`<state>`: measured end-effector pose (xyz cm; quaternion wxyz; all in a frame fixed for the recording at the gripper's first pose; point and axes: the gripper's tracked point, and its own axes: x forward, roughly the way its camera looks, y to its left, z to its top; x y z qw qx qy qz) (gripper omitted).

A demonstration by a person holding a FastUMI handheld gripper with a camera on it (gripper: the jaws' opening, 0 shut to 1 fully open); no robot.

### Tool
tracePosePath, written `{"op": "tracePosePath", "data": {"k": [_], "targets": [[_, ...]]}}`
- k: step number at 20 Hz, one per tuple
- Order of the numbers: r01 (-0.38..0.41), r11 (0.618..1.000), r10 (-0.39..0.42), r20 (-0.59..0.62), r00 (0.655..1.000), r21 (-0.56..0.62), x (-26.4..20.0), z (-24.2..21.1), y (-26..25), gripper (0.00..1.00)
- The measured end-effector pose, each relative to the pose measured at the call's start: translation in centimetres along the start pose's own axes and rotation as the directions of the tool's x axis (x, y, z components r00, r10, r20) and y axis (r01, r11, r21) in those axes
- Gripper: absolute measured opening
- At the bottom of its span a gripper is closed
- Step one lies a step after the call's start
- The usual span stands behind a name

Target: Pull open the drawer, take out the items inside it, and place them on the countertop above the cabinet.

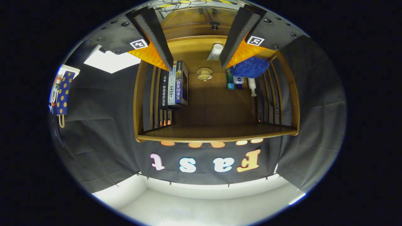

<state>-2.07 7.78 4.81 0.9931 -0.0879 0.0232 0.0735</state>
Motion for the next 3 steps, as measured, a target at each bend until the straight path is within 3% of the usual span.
{"op": "tracePosePath", "data": {"k": [3], "targets": [[0.002,1.0,-0.002,-0.002,1.0,-0.004,0.12,-0.05,-0.02,0.98]]}}
